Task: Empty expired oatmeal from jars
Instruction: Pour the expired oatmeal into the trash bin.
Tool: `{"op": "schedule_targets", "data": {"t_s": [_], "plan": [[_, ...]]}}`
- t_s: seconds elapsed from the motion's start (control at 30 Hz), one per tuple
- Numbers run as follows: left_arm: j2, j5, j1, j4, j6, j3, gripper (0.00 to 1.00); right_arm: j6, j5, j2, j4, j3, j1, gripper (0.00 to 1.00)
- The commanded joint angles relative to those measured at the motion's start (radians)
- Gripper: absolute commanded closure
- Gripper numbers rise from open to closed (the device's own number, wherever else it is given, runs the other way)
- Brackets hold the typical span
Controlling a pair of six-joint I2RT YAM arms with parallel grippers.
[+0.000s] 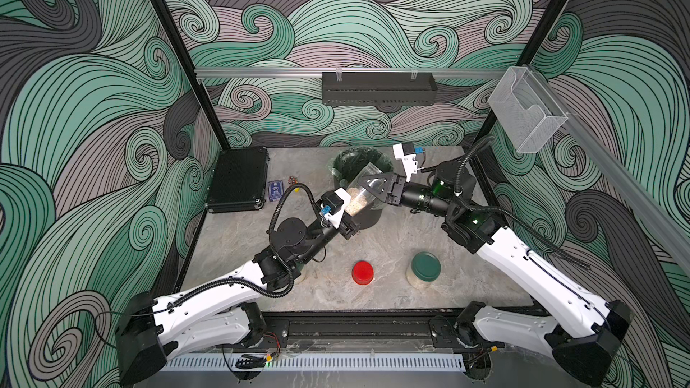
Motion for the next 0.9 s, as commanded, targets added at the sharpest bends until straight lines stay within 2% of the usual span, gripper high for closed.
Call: {"op": "schedule_targets", "data": {"t_s": [0.0,0.13,0.37,0.47,0.77,0.87], "plan": [[-0.026,0.035,0.0,-0.005,0.007,0.048,0.46,0.007,-0.015,0.0,0.051,0.034,-0.006,0.46],[-0.035,0.035,0.0,-0.063,-0.01,0.073,0.6,0.006,-0.019,-0.003,0.048,0.031,-0.006,0.38],[-0.022,-0.027,0.001,-0.223,-0.066,0.153,0.86,-0.002,-0.02,-0.026,0.039,0.003,-0.008,0.11],[-0.017,-0.048,0.002,-0.268,-0.079,0.174,0.9,-0.008,-0.02,-0.044,0.031,-0.014,-0.008,0.03],[0.003,-0.07,0.026,-0.42,-0.137,0.246,1.0,-0.022,-0.029,-0.1,-0.014,-0.084,-0.033,0.01],[0.007,-0.073,0.036,-0.489,-0.155,0.279,1.0,-0.027,-0.032,-0.122,-0.027,-0.113,-0.046,0.01]]}}
